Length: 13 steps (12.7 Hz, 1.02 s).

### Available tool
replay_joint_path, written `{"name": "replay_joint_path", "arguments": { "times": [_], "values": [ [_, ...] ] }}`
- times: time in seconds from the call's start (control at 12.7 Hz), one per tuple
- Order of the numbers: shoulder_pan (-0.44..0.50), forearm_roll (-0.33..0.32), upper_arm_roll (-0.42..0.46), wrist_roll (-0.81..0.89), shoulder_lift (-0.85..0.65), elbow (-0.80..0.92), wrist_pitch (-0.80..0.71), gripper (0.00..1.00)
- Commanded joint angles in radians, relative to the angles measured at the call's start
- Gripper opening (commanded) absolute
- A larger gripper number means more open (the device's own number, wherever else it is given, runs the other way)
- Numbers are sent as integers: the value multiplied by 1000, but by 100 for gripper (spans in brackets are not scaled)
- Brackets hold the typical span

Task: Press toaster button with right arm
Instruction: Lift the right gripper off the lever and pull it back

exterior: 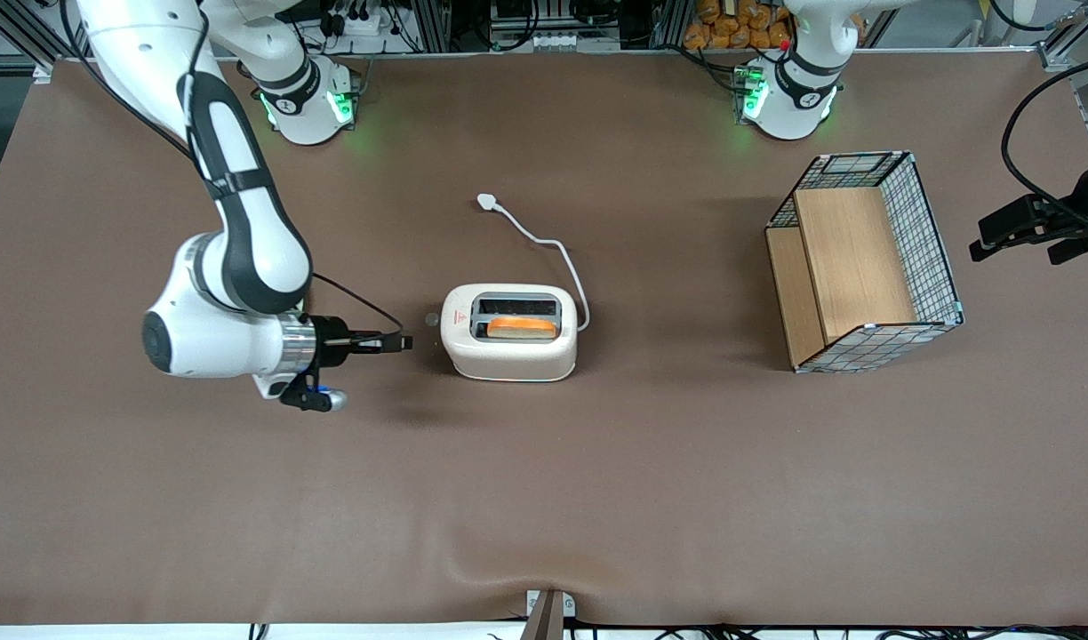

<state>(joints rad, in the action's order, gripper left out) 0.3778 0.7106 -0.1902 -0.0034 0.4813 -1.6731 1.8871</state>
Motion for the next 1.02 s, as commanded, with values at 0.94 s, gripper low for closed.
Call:
{"name": "replay_joint_path", "arguments": {
  "times": [0.94],
  "values": [
    [-26,-525,-172,-33,-295,-5,-201,100]
  ]
}}
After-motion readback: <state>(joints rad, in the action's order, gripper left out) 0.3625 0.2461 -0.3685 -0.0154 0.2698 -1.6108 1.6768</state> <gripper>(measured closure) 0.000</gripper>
